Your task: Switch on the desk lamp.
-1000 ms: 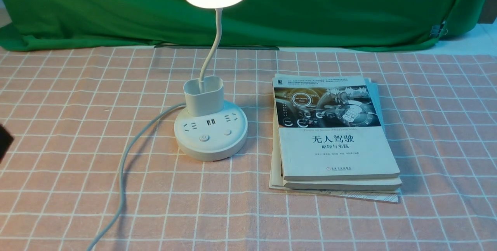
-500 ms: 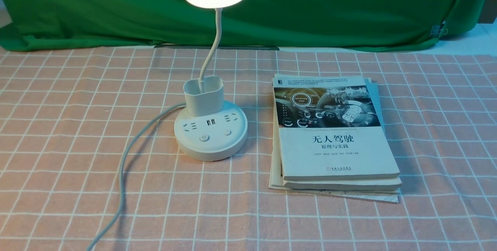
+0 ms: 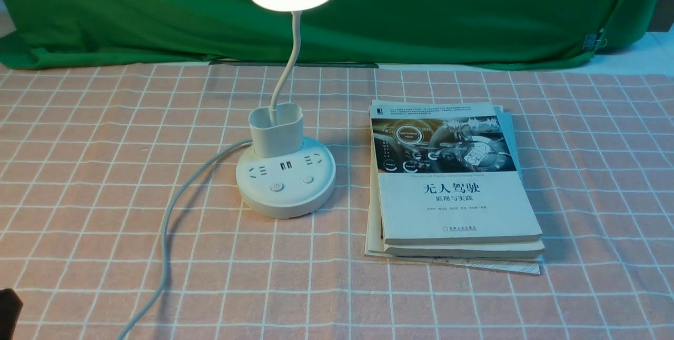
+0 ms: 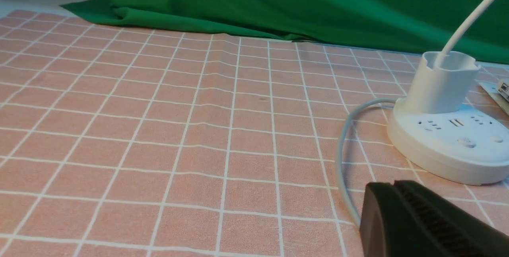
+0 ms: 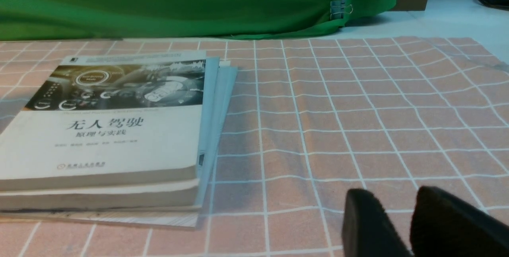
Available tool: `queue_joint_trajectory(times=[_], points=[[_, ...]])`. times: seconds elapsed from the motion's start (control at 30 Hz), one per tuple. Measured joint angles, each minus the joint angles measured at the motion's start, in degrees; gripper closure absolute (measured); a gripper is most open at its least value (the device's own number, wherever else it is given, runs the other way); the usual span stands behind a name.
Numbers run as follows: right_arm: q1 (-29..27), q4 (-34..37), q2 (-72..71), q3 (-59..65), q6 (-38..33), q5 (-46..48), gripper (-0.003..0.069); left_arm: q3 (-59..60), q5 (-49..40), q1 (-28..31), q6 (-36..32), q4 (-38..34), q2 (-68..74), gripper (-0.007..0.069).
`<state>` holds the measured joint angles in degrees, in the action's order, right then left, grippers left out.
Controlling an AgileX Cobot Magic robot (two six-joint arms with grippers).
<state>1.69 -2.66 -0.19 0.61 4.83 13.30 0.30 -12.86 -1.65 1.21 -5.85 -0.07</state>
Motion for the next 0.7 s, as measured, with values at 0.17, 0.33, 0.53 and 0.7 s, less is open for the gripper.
queue_joint_trajectory(times=[0.17, 0.33, 0.53, 0.7], points=[[0.0, 0.0, 0.0, 0.0, 0.0, 0.0, 0.0418, 0.0, 0.11, -0.29, 0.0, 0.19, 0.0, 0.0603], [0.0, 0.0, 0.0, 0.0, -0.06, 0.0, 0.0419, 0.0, 0.23, -0.29, 0.0, 1.07, -0.07, 0.0603], [0.0, 0.0, 0.0, 0.0, -0.06, 0.0, 0.0419, 0.0, 0.24, -0.29, 0.0, 1.09, -0.07, 0.0603], [0.0, 0.0, 0.0, 0.0, 0.0, 0.0, 0.0419, 0.0, 0.24, -0.29, 0.0, 1.13, -0.07, 0.0603]])
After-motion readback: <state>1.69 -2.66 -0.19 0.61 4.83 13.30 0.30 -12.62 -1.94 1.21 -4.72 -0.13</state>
